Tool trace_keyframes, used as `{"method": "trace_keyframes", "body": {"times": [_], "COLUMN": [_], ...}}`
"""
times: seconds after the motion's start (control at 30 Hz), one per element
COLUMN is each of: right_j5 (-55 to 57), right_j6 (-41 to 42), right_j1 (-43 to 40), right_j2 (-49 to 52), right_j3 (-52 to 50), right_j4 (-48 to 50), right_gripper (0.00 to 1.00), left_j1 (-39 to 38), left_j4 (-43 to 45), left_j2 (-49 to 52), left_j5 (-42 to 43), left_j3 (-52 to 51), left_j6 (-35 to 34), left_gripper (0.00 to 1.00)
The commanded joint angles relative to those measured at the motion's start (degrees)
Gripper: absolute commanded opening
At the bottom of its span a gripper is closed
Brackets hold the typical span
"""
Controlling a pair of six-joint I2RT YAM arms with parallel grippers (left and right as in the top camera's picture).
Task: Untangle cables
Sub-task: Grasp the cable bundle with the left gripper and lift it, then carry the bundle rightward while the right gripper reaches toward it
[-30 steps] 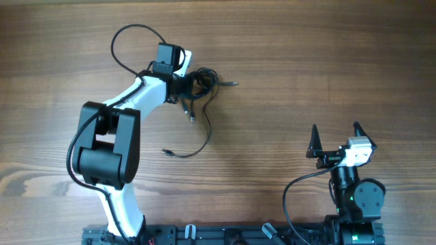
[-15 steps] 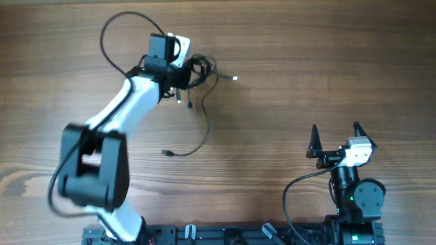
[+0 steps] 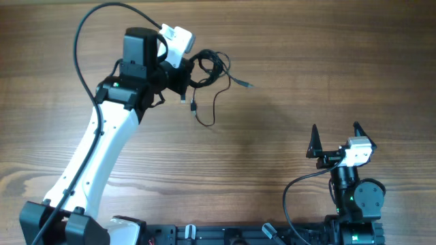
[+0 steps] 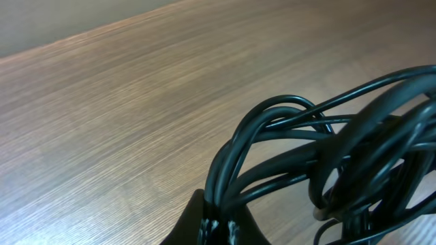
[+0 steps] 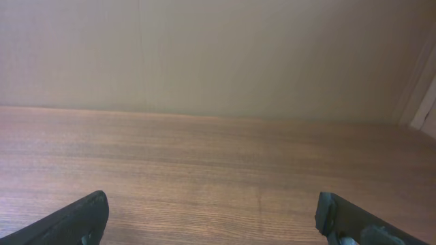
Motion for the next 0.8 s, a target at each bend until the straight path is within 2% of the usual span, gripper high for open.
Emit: {"method": "trace_keyframes", "body": {"times": [0.0,0.13,0.2,0.23,0.33,0.37,0.47,0.63,0.77], "right_j5": [0.13,-0.07,-0.09,-0.31,-4.59,-8.33,-16.81,-23.26,-24.79], "right_j6": [0.81,0.87,0.94,3.02,19.63,21.05,20.96,16.02,14.1], "right_j1": [0.28,0.28,0.28,0.28,0.28,0.28,0.28,0.28,0.28], "right_j2": [-0.15,-0.15,-0.09,0.09,0.11,0.11,0.11,2.14,7.69], "right_j3": [-0.07,-0.07,-0.07,-0.07,-0.04,-0.04,3.02,13.94,22.45], "right_j4": [0.22,0.22,0.2,0.2,0.28,0.85,-2.84,-13.64,-19.5], "right_gripper": [1.0,1.0,1.0,1.0,1.0,1.0,1.0,1.0,1.0], "left_j1": [-3.32,-8.63,-9.86,-10.36,-10.51,-10.51,-11.06,-15.67,-18.38], "left_j4": [-0.24,-1.64,-1.27,-1.11,-0.57,-0.39,0.72,4.92,5.05], "left_j2": [-1.95,-2.03,-2.03,-2.05,-2.03,-2.03,-2.05,-2.03,-2.03], "left_j5": [1.75,1.66,1.29,1.31,1.27,1.29,1.77,5.42,5.44], "left_j3": [0.7,0.7,0.7,0.7,0.7,0.7,0.7,0.7,0.7], "left_j6": [2.21,8.81,9.88,9.99,11.41,11.41,11.63,14.78,21.2], "left_gripper": [0.04,0.04,0.04,0.04,0.04,0.04,0.04,0.04,0.04]}}
